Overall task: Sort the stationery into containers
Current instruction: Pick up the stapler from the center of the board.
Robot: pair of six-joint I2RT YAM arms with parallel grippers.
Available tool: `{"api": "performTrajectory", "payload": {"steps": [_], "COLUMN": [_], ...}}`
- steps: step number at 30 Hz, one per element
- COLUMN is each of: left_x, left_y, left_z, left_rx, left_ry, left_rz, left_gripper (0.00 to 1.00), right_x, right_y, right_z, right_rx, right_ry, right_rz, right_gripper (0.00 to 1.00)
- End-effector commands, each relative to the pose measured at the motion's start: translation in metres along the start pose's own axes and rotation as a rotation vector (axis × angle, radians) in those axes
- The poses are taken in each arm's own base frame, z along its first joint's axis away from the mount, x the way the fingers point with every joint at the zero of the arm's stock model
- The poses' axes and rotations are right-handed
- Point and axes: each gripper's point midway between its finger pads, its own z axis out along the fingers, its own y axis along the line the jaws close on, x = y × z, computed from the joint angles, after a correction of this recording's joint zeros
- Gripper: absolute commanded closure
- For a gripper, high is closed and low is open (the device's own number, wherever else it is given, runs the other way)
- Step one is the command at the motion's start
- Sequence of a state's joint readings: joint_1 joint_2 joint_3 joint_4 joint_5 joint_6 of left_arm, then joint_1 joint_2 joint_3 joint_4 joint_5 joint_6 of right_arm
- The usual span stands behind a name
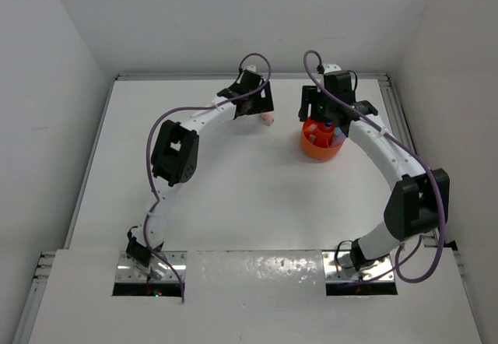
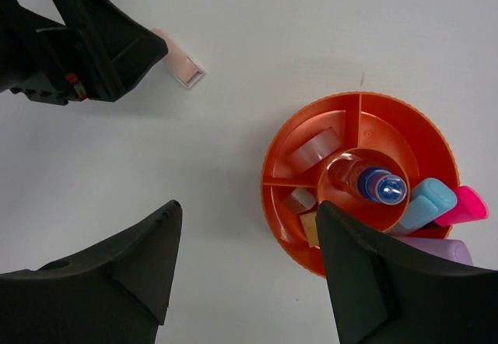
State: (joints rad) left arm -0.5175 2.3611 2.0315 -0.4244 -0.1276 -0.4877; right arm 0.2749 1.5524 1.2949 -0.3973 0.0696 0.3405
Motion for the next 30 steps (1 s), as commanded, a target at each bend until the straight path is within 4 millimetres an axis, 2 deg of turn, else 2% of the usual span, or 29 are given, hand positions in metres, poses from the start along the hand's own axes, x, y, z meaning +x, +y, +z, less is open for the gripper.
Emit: {"api": "performTrajectory", "payload": {"steps": [1,4,5,7,9,13,19,23,24,26,27,29,30], "left_x": [-0.004,-0.004,-0.007,-0.010,-0.010,-0.004,0.002,-0.002,-0.003,-0.002,-0.004,-0.003,-0.005], "left_y": [-0.038,-0.050,-0.051,-0.055,-0.048,-0.035,-0.031,-0.028,-0.029,-0.027,-0.029,-0.029,-0.029], "left_z": [0.003,0.014,0.018,0.030,0.036,0.047,0.055,0.057,0.056,0.055,0.052,0.051,0.049], "left_rx": [0.085,0.097,0.091,0.083,0.025,-0.032,-0.060,-0.068,-0.067,-0.068,-0.064,-0.058,-0.054], "left_ry": [-0.046,-0.081,-0.096,-0.111,-0.128,-0.139,-0.148,-0.167,-0.170,-0.165,-0.167,-0.165,-0.167], "left_rz": [-0.018,-0.024,-0.034,-0.044,-0.036,-0.021,0.013,0.033,0.034,0.047,0.052,0.067,0.071], "left_gripper": [0.15,0.12,0.11,0.11,0.11,0.11,0.18,0.33,0.48,0.59,0.69,0.77,0.87], "right_x": [-0.016,-0.009,-0.002,0.003,0.011,0.013,0.015,0.014,0.015,0.015,0.015,0.014,0.013], "right_y": [0.006,0.008,0.008,0.007,0.005,-0.002,-0.017,-0.023,-0.024,-0.025,-0.027,-0.027,-0.028], "right_z": [0.000,0.000,0.000,-0.007,-0.011,-0.022,-0.033,-0.038,-0.038,-0.039,-0.040,-0.039,-0.039], "right_rx": [-0.024,-0.048,-0.049,-0.053,-0.052,-0.041,-0.016,-0.011,-0.008,-0.008,-0.004,-0.005,-0.003], "right_ry": [-0.035,-0.022,-0.005,-0.001,0.007,-0.008,-0.032,-0.050,-0.049,-0.053,-0.055,-0.061,-0.063], "right_rz": [0.051,0.074,0.080,0.093,0.095,0.102,0.115,0.123,0.123,0.129,0.130,0.123,0.118], "right_gripper": [0.32,0.33,0.33,0.33,0.33,0.33,0.34,0.34,0.34,0.34,0.34,0.34,0.34]}}
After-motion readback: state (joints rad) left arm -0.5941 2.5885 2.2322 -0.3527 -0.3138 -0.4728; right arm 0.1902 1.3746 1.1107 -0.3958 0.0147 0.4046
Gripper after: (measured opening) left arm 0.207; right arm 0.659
